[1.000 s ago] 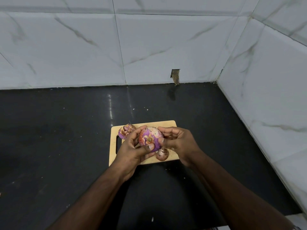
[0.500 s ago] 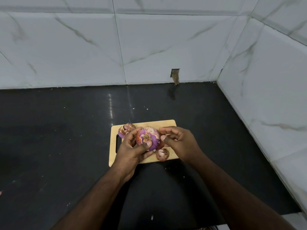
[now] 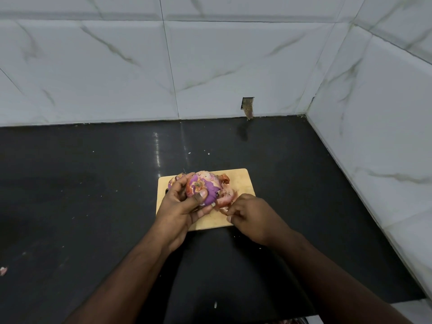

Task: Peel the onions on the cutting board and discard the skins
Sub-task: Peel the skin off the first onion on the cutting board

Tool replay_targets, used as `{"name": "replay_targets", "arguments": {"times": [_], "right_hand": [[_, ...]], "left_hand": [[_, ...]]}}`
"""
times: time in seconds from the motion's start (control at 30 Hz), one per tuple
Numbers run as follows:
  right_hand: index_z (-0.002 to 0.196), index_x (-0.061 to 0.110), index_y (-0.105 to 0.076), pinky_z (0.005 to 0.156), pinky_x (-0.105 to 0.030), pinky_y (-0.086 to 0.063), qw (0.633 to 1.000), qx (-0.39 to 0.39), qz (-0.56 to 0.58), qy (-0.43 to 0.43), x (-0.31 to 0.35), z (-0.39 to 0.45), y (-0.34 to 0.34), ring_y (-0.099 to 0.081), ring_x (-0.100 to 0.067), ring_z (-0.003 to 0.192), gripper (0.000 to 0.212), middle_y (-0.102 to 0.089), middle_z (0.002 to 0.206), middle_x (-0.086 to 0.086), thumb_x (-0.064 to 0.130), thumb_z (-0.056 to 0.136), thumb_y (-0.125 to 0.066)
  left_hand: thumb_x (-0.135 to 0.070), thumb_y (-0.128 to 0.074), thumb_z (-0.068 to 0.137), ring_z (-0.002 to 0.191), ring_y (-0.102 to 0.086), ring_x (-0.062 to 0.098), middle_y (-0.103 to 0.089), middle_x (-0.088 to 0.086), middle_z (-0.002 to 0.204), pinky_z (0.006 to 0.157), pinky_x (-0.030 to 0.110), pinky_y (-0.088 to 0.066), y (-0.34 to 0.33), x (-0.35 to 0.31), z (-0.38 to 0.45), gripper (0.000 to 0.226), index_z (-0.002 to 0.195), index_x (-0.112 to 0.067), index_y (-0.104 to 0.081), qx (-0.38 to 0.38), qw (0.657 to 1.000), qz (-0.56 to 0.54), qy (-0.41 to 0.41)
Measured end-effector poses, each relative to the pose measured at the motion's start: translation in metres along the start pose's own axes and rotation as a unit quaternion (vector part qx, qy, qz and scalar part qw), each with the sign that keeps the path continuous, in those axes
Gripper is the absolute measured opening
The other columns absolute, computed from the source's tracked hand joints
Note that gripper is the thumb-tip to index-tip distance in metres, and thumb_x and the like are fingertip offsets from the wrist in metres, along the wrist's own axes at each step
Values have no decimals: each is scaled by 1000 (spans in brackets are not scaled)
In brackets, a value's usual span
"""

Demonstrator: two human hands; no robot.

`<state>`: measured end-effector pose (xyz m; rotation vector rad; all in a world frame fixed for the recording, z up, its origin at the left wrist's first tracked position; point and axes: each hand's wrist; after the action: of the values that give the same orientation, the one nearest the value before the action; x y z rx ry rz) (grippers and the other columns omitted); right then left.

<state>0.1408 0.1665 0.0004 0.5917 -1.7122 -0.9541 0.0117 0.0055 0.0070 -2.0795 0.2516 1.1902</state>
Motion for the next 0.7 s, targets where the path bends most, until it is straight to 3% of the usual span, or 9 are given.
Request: {"name": "replay_targets", "arguments": {"times": [0.13, 0.2, 0.27, 0.33, 0.57, 0.7], "right_hand": [[92, 29, -73, 73, -25, -48, 987, -8, 144, -63, 0, 6, 9, -60, -3, 81, 4, -68, 89, 13, 30, 90, -70], [90, 22, -72, 66, -30, -51, 972, -7, 221, -83, 2, 11, 11, -60, -8, 73, 2, -70, 84, 3, 23, 91, -70], [95, 12, -70, 59, -28, -51, 955, -4, 277, -105, 4, 17, 14, -61, -13, 72, 5, -72, 91, -12, 15, 92, -67], [100, 10, -70, 55, -23, -51, 944, -1, 307, -120, 6, 23, 18, -63, -13, 70, 8, -73, 93, -13, 12, 93, -65], [101, 9, -70, 51, -23, -47, 939, 0, 322, -120, 9, 45, 21, -64, -17, 68, 9, -75, 88, -15, 11, 94, -64], [100, 13, -64, 55, -29, -53, 962, -18, 248, -115, 14, 53, 14, -70, -6, 62, 7, -76, 76, -2, 18, 96, -64]], "left_hand": [[-8, -73, 78, 101, -74, 29, -71, 16, 124, 74, 36, -64, 2, -11, 0, 57, 133, -13, -58, -7, 1000, -12, -8], [-9, -73, 78, 102, -74, 28, -70, 16, 125, 75, 36, -64, 3, -15, 0, 57, 133, -13, -58, -12, 1000, -14, -13], [-9, -73, 78, 103, -74, 28, -70, 16, 126, 75, 35, -64, 3, -18, 0, 59, 135, -12, -57, -16, 1000, -15, -16], [-9, -73, 79, 103, -74, 27, -70, 16, 126, 73, 33, -63, 3, -20, 0, 59, 135, -13, -57, -20, 999, -20, -16], [-5, -71, 83, 101, -75, 28, -71, 15, 124, 69, 31, -62, 3, -24, -3, 53, 134, -13, -58, -31, 999, -38, -19], [-5, -72, 82, 101, -75, 28, -72, 15, 123, 69, 30, -62, 3, -24, -2, 55, 134, -13, -57, -40, 998, -42, -18]]}}
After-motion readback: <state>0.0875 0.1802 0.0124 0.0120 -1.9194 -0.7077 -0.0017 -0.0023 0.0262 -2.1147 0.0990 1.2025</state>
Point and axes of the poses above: each hand's wrist, its own z-axis towards the middle knuckle, its own y-axis out of the back of the hand, x = y × z
